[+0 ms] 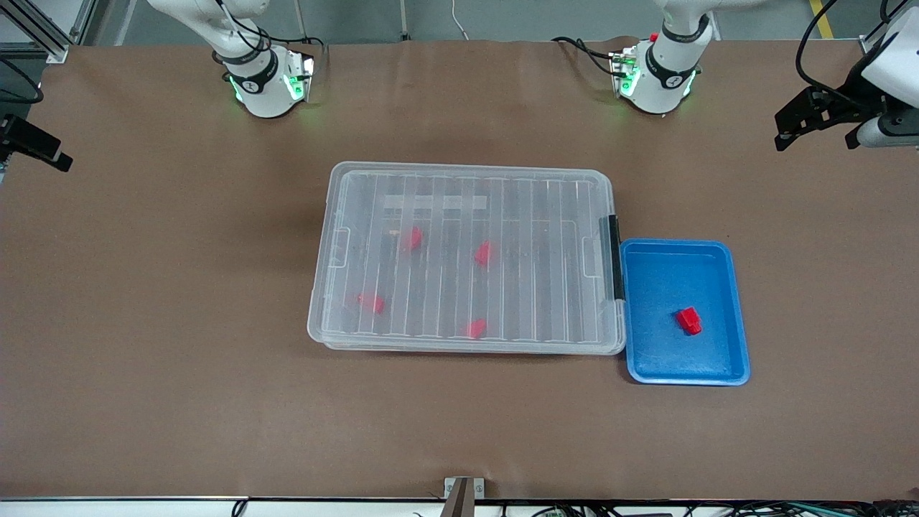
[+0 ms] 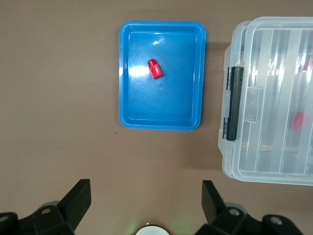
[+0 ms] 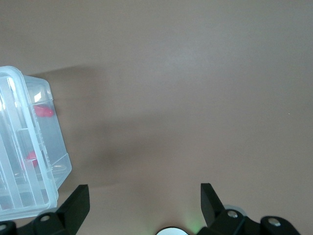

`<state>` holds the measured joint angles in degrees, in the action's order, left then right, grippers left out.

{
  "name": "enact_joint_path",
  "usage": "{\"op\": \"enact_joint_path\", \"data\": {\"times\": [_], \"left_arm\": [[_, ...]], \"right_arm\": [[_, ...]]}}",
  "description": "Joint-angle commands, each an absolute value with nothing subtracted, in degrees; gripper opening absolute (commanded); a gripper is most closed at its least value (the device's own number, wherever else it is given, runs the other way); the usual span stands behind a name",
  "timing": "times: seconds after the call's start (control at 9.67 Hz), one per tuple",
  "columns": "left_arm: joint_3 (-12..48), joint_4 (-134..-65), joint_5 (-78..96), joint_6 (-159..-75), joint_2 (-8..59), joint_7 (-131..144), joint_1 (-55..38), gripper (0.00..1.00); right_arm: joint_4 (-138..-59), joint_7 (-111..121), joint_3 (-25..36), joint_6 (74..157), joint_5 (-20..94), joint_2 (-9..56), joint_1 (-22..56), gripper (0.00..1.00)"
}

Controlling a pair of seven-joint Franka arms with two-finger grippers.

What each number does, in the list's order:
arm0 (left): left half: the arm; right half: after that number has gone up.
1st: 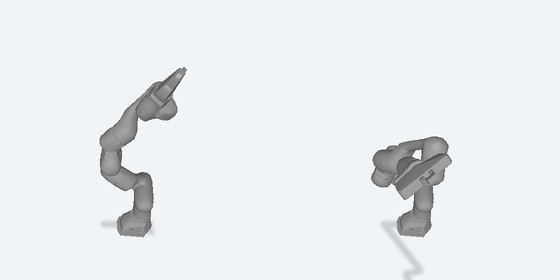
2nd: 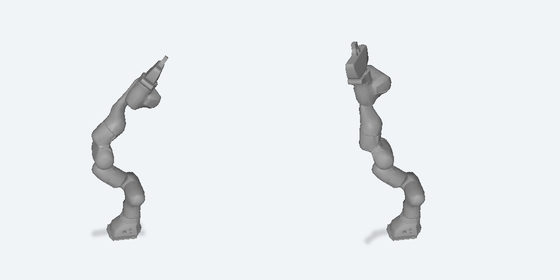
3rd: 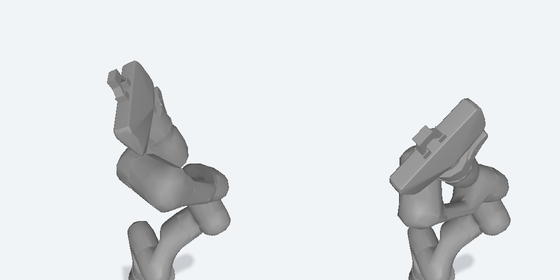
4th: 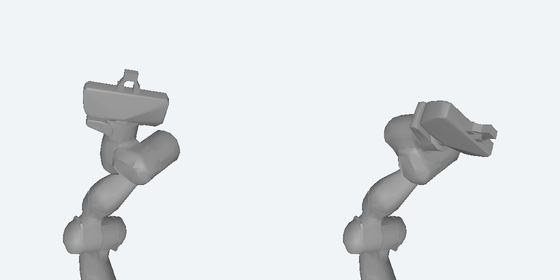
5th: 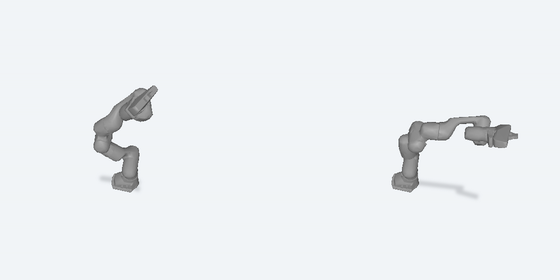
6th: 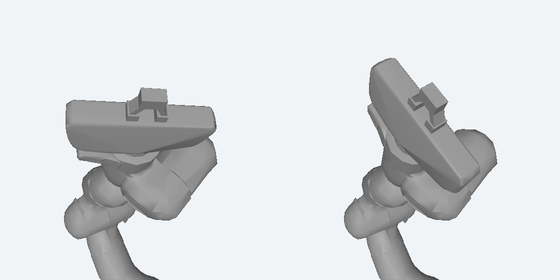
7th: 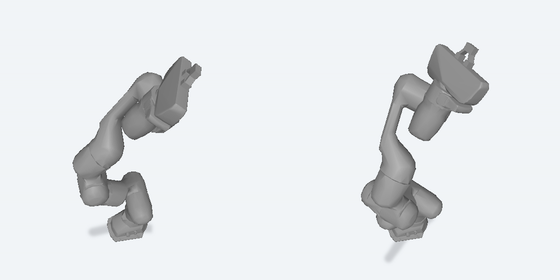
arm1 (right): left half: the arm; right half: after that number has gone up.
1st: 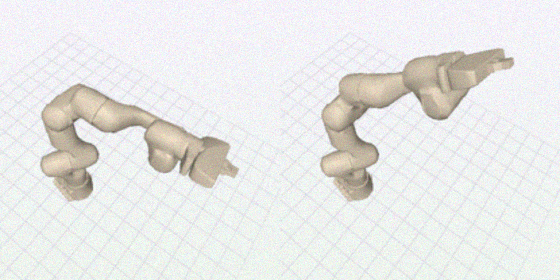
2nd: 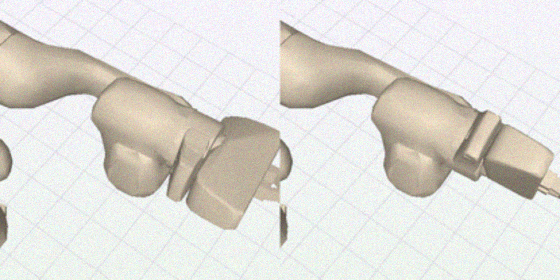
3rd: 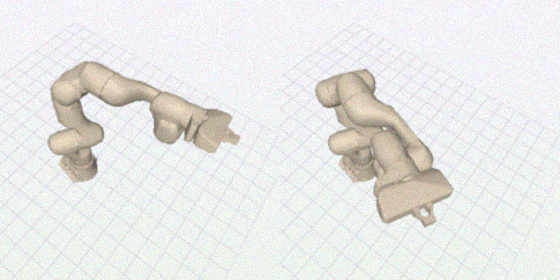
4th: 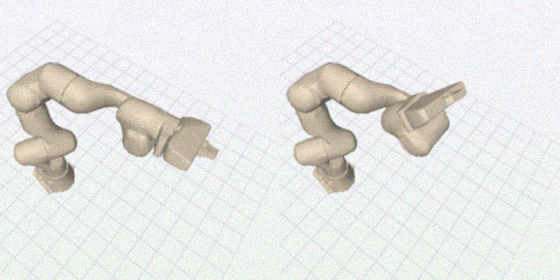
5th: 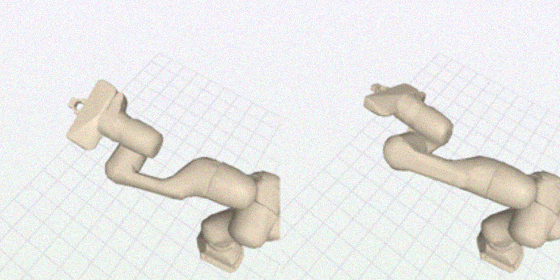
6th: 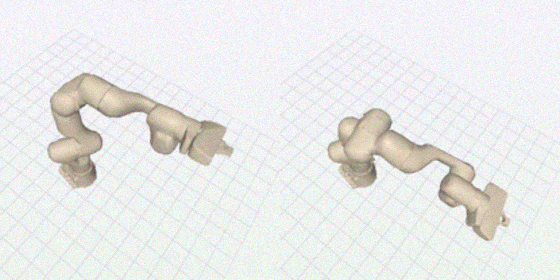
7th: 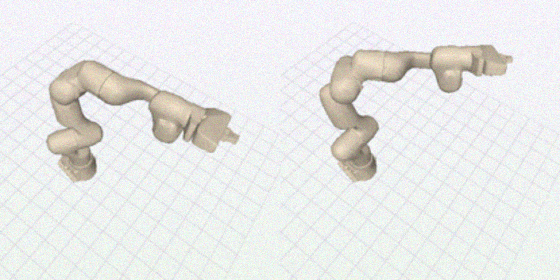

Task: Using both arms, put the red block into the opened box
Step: 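Reach the left gripper toward the blue tray while the right gripper reaches the lid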

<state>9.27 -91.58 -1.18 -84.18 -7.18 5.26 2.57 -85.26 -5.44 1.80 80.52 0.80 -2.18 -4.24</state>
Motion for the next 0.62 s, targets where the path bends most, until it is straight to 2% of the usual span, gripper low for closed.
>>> {"op": "enact_joint_path", "data": {"times": [0.0, 0.31, 0.52], "left_arm": [[9.40, -92.37, -0.70, -83.42, -6.68, 4.31, 2.81, 1.00], [9.40, -90.54, -0.88, -83.50, -3.80, 4.66, 2.99, 1.00], [9.32, -91.40, -0.44, -86.81, -0.72, 4.92, 3.08, 1.00]], "right_arm": [[-84.64, -5.01, 2.37, 80.07, 0.79, -1.85, -3.78, 1.00], [-84.64, -5.10, 1.85, 80.59, 0.97, -1.50, -3.43, 1.00], [-85.95, -5.45, -4.36, 83.83, 1.84, 3.23, -3.25, 1.00]]}}
